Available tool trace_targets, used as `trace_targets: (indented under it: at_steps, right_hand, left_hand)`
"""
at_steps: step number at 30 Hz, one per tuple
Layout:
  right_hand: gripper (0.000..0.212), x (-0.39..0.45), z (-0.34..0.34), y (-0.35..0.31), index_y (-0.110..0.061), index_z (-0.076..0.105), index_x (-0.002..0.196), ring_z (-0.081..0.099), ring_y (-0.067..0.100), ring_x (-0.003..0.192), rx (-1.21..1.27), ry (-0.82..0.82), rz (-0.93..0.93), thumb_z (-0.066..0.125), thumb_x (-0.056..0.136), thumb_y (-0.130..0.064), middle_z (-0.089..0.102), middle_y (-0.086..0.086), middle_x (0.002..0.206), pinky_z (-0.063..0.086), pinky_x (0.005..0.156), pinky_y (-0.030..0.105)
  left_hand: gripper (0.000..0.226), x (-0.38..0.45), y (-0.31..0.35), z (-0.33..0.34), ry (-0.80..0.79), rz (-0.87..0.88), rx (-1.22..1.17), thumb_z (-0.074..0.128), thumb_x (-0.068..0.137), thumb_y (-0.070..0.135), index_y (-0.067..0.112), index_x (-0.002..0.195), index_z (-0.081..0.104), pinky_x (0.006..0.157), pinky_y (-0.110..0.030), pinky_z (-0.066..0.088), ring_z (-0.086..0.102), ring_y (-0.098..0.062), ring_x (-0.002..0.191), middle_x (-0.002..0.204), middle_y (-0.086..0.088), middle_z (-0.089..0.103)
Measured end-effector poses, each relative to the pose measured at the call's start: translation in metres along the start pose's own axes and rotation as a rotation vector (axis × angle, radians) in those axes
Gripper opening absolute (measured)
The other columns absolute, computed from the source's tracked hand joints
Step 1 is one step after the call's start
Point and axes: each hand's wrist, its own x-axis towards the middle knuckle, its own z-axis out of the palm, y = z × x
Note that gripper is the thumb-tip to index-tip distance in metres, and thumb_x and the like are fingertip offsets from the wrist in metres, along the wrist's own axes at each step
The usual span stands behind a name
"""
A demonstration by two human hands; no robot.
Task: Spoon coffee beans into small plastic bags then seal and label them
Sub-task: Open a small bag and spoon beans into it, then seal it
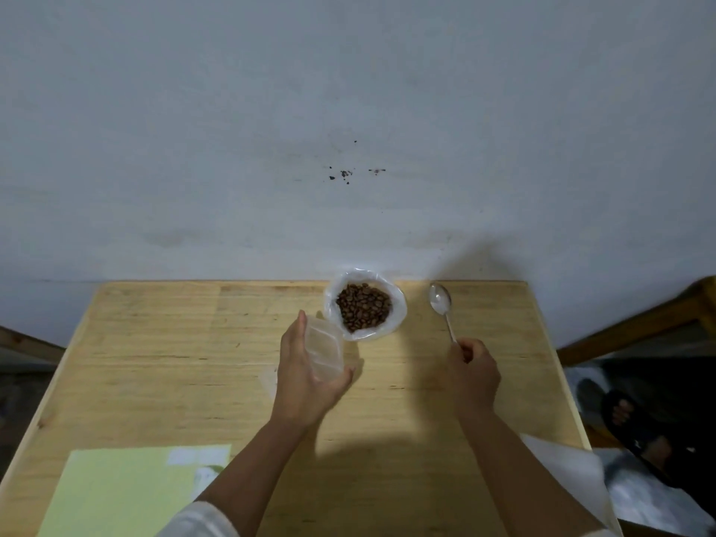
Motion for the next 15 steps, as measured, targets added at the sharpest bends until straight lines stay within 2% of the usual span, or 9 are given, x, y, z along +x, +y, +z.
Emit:
trace_targets:
  at_steps: [3,5,9,13,15]
  right_hand:
    - [0.010,-0.020,-0.010,-0.015,-0.016,0.058,0.096,0.062,0.014,0.065,0.124,0.014,-0.042,0.054,0.088,-0.011,0.067,0.004,0.072,0.046,0.061,0.027]
    - [0.009,-0.032,-0.015,-0.024,-0.017,0.059,0.087,0.064,0.015,0.061,0.202,-0.017,-0.075,0.058,0.085,-0.008,0.067,0.003,0.067,0.051,0.062,0.034]
    - [0.016,-0.050,-0.019,-0.043,-0.013,0.064,0.080,0.066,0.019,0.064,0.317,-0.156,-0.212,0.058,0.084,0.001,0.069,0.004,0.069,0.056,0.062,0.033]
    - [0.011,-0.053,-0.012,-0.052,-0.011,0.066,0.082,0.066,0.015,0.064,0.279,-0.175,-0.309,0.059,0.087,-0.005,0.069,0.000,0.070,0.055,0.061,0.028]
    - [0.011,-0.051,-0.007,-0.054,-0.010,0.067,0.084,0.065,0.016,0.063,0.284,-0.180,-0.315,0.058,0.088,-0.006,0.069,0.001,0.069,0.055,0.060,0.027]
  left_hand:
    - [0.111,0.003,-0.004,-0.001,-0.009,-0.012,-0.029,0.083,0.065,0.036,0.018,0.149,0.013,0.098,-0.017,0.029,0.026,0.000,0.120,0.146,-0.001,0.026]
    - [0.111,0.003,-0.005,-0.001,-0.013,-0.010,-0.038,0.082,0.065,0.038,0.018,0.149,0.013,0.098,-0.018,0.030,0.027,-0.001,0.120,0.145,-0.001,0.026]
    - [0.110,0.003,-0.006,-0.002,-0.014,0.004,-0.063,0.082,0.065,0.039,0.017,0.149,0.014,0.096,-0.015,0.031,0.028,0.000,0.119,0.144,-0.002,0.027]
    - [0.110,0.004,-0.007,-0.002,-0.020,0.001,-0.085,0.082,0.067,0.037,0.018,0.149,0.012,0.096,-0.013,0.029,0.027,0.001,0.120,0.145,-0.001,0.025]
    - [0.110,0.004,-0.008,-0.001,-0.025,-0.009,-0.093,0.082,0.067,0.037,0.019,0.149,0.011,0.095,-0.008,0.026,0.026,0.003,0.119,0.145,0.000,0.025]
